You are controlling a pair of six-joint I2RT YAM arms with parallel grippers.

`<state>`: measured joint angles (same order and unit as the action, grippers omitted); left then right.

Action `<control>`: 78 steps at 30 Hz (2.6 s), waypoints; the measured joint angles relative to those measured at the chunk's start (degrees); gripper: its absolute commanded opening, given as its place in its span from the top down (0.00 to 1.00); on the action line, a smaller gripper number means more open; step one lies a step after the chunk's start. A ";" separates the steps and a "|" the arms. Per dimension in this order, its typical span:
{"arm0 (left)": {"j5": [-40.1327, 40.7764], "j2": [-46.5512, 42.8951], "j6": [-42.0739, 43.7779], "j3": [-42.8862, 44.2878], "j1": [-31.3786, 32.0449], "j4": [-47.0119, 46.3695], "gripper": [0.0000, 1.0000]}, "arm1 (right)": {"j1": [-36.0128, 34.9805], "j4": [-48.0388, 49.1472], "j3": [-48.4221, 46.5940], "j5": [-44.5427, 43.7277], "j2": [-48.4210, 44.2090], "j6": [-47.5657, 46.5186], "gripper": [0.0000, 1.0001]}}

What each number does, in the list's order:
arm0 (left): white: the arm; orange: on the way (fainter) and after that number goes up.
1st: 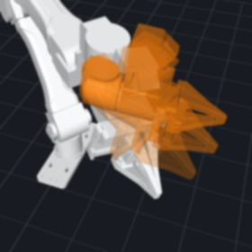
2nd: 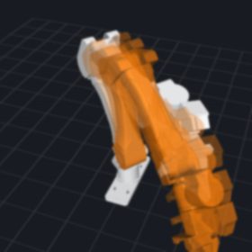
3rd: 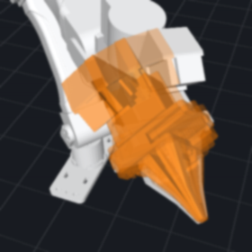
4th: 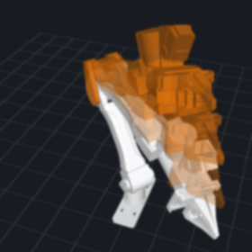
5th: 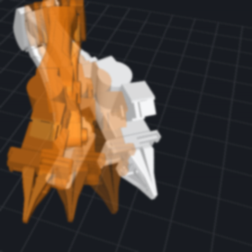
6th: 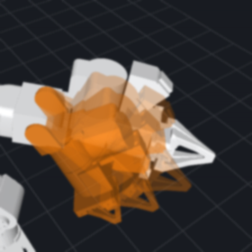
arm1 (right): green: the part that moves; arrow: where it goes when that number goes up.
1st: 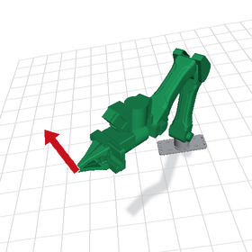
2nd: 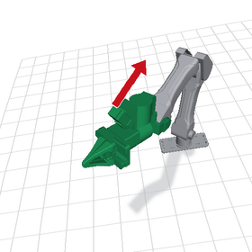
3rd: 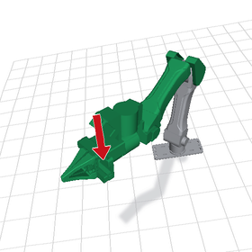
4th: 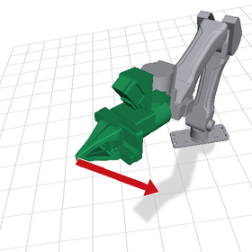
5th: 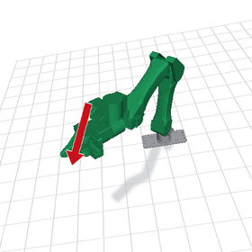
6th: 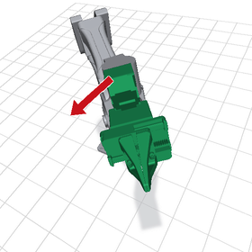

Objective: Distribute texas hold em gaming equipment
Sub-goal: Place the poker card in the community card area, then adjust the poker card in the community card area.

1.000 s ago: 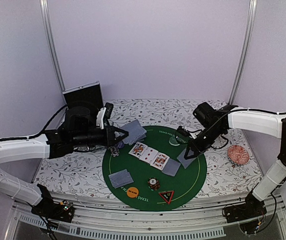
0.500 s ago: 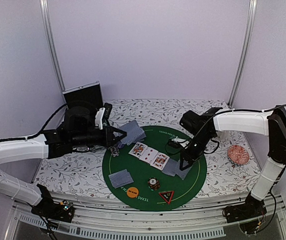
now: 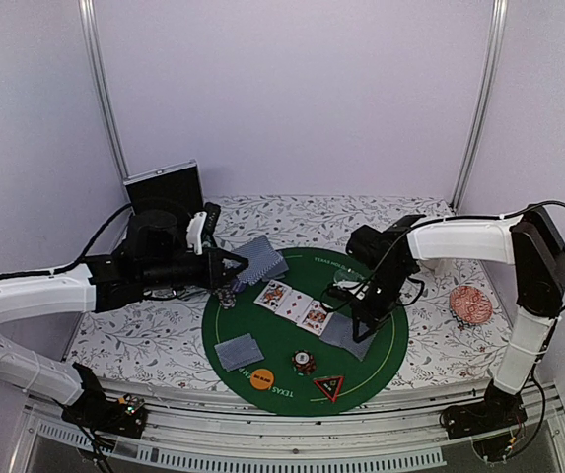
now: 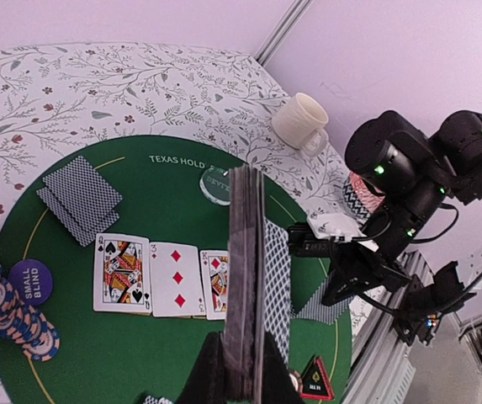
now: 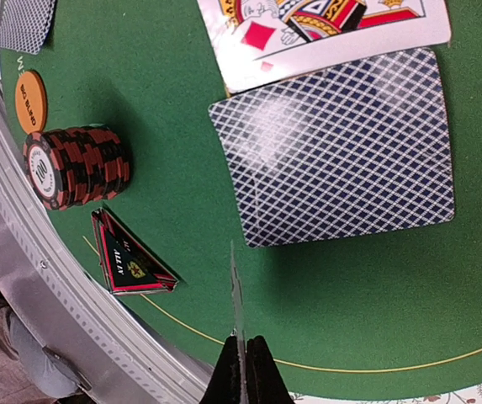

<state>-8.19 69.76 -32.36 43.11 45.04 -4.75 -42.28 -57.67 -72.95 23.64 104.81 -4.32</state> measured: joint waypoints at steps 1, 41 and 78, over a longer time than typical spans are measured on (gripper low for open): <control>-0.02 0.02 0.00 0.00 -0.02 -0.02 1.00 | -0.22 -0.04 -0.02 0.00 0.00 0.04 0.98; 0.15 2.64 0.85 0.98 -0.37 -0.07 1.00 | -2.08 -5.55 -3.85 -5.14 4.79 7.98 0.87; 1.79 -0.26 0.83 0.74 -0.81 -0.07 1.00 | -0.22 11.67 13.09 -21.00 -19.26 23.23 0.41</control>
<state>-6.39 69.49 -31.53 43.86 44.23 -4.82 -42.50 -46.00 -59.86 2.63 85.56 18.92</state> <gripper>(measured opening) 0.055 0.604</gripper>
